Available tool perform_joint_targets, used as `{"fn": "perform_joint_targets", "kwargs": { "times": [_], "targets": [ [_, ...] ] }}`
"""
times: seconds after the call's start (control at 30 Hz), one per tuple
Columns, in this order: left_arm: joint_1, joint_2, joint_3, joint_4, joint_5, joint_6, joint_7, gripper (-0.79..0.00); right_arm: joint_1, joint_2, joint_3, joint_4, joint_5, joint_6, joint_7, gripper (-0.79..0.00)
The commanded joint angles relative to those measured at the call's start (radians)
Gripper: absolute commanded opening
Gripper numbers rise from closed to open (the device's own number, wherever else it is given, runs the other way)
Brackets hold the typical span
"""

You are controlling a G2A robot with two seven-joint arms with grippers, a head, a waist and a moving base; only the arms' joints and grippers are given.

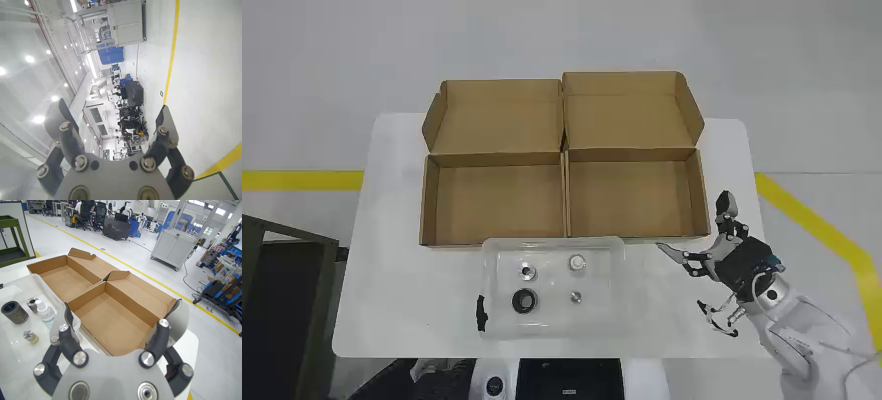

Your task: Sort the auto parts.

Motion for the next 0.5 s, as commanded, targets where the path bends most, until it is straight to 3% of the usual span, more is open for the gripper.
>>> {"fn": "perform_joint_targets", "kwargs": {
  "times": [0.0, 0.47],
  "targets": [
    [0.000, 0.000, 0.000, 0.000, 0.000, 0.000, 0.000, 0.000, 0.000, 0.000, 0.000, 0.000, 0.000, 0.000, 0.000, -0.001],
    [0.000, 0.000, 0.000, 0.000, 0.000, 0.000, 0.000, 0.000, 0.009, 0.001, -0.022, -0.007, -0.001, -0.013, 0.027, 0.000]
  ]
}}
